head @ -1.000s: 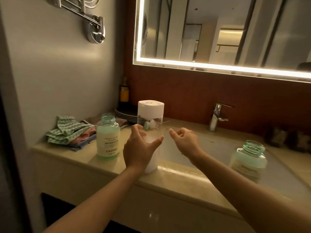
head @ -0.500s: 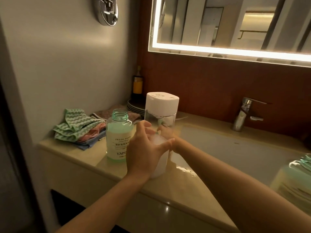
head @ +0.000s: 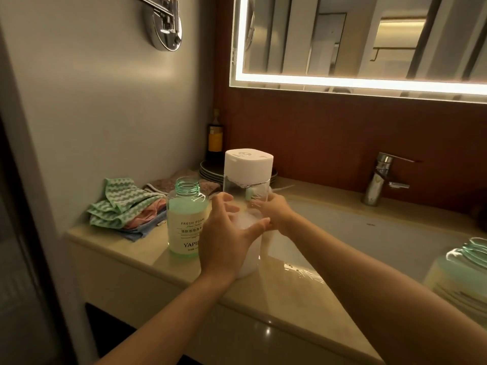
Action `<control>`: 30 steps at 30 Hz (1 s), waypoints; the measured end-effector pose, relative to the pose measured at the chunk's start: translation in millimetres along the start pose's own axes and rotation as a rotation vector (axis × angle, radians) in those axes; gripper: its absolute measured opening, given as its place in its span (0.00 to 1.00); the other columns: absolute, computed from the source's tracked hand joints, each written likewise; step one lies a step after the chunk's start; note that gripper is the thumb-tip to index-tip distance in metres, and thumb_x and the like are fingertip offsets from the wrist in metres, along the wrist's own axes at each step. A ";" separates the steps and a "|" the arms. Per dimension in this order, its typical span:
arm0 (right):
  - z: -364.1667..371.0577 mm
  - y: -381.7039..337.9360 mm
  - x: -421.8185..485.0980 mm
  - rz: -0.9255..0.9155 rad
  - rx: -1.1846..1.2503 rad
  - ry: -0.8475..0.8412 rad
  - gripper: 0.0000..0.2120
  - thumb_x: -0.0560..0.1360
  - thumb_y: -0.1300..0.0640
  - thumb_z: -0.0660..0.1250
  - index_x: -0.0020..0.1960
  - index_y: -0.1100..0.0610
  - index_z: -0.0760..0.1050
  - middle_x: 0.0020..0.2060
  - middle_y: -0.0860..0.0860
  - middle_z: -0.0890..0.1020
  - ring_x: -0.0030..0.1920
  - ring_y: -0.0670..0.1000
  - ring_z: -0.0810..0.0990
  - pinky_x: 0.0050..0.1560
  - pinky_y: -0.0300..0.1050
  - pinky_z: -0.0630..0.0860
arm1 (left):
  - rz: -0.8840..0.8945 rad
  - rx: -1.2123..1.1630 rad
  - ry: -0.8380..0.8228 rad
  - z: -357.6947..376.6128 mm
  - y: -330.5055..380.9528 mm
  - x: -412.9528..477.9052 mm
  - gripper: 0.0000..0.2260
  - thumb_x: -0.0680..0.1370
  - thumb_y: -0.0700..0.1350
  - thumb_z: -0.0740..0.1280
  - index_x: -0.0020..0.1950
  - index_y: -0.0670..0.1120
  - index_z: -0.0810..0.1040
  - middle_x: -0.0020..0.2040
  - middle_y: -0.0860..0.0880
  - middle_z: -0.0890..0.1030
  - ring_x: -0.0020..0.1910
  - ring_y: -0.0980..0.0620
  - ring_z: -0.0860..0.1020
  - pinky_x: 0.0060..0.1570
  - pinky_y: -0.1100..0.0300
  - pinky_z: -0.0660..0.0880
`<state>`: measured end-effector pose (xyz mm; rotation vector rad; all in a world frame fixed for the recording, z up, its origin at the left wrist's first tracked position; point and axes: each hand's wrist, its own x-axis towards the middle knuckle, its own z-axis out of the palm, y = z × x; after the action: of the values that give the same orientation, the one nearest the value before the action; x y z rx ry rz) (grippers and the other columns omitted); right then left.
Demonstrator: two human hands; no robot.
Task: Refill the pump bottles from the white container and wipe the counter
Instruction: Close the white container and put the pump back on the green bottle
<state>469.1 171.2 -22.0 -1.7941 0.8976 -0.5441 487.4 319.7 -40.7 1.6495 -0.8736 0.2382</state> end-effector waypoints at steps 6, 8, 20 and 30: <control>-42.6 -13.4 -0.9 -0.019 0.144 0.263 0.19 0.73 0.52 0.67 0.61 0.57 0.68 0.54 0.57 0.76 0.48 0.56 0.79 0.42 0.49 0.81 | 0.040 0.002 -0.021 7.3 -2.5 1.8 0.40 0.65 0.57 0.74 0.71 0.46 0.59 0.62 0.47 0.74 0.58 0.51 0.74 0.45 0.64 0.67; -61.2 -20.5 -4.8 -0.126 0.061 0.422 0.22 0.71 0.49 0.68 0.62 0.54 0.68 0.54 0.54 0.76 0.51 0.56 0.78 0.50 0.53 0.79 | 0.039 0.007 -0.020 9.1 -3.0 3.0 0.44 0.64 0.58 0.73 0.72 0.46 0.56 0.65 0.46 0.72 0.62 0.49 0.72 0.46 0.64 0.66; -162.3 -51.5 -80.9 -0.483 -0.190 0.724 0.21 0.73 0.50 0.67 0.63 0.53 0.66 0.58 0.52 0.75 0.53 0.52 0.75 0.48 0.43 0.66 | 0.307 -0.006 0.216 7.5 24.3 -26.5 0.39 0.69 0.64 0.65 0.73 0.52 0.51 0.75 0.40 0.56 0.73 0.43 0.58 0.65 0.62 0.59; -245.1 -31.9 -168.2 -0.695 -0.487 0.885 0.21 0.73 0.55 0.67 0.63 0.57 0.66 0.60 0.52 0.74 0.52 0.50 0.75 0.43 0.39 0.67 | 0.584 -0.187 -0.376 82.1 98.6 -116.4 0.35 0.71 0.63 0.65 0.70 0.52 0.54 0.70 0.46 0.65 0.62 0.63 0.64 0.47 0.85 0.62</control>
<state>200.3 165.8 108.6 -2.3380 1.0071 -1.7841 317.5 290.3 -57.7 1.2490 -1.6110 0.2388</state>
